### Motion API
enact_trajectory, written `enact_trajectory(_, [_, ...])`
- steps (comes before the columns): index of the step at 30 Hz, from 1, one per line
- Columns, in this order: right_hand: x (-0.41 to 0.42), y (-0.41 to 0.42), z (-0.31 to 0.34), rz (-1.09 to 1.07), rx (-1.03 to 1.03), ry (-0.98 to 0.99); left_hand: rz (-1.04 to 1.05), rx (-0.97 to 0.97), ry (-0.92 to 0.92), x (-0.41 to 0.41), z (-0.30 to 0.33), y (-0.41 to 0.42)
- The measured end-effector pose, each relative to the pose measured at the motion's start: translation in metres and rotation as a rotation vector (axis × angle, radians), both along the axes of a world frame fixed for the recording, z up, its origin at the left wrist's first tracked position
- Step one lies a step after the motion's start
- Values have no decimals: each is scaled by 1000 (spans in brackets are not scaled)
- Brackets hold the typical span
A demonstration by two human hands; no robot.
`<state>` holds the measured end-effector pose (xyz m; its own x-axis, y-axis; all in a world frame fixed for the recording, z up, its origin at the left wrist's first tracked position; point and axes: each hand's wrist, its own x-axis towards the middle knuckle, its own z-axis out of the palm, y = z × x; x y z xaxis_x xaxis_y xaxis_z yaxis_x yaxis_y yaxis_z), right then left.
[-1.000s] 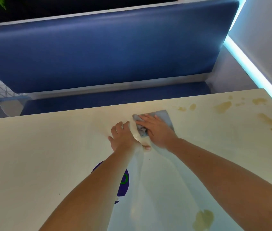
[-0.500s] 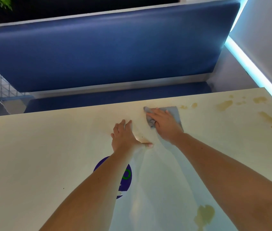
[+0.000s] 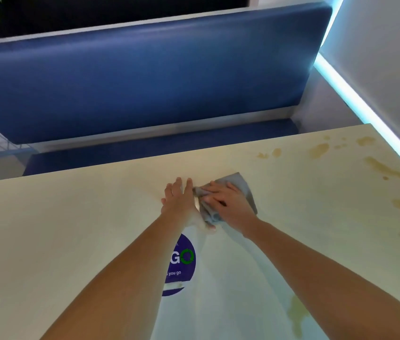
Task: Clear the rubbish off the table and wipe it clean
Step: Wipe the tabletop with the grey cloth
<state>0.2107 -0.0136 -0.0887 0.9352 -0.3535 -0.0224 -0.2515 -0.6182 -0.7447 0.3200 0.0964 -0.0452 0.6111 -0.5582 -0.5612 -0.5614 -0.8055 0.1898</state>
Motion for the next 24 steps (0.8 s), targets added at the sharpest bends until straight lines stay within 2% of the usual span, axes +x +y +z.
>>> enact_trajectory(2, [-10, -14, -4, 167, -205, 59, -10, 6, 31, 1, 3, -2])
enact_trajectory(3, [-11, -26, -5, 156, -268, 100, -8, 11, 32, 1, 3, -2])
enact_trajectory(7, [2, -48, -6, -149, -476, 345, 50, 0, -30, -1, -4, -7])
enact_trajectory(9, [10, -31, -6, -193, -466, 354, 83, 9, -63, -2, -6, -14])
enact_trajectory(13, [6, -27, -6, 46, -487, 273, 81, 105, -81, -3, 0, -30])
enact_trajectory(15, [11, -44, -7, -55, -443, 260, 96, 161, -65, -4, 4, -38])
enact_trajectory(18, [25, -55, -11, -339, -421, 347, 108, 220, -94, -5, 5, -48])
enact_trajectory(19, [29, -51, -9, -354, -414, 349, 89, 236, -120, -5, 6, -49])
enact_trajectory(23, [7, -31, -7, -70, -333, 232, -78, 218, -187, -3, 5, -51])
enact_trajectory(24, [-5, -36, -7, -54, -310, 208, -104, 188, -192, -2, 4, -53])
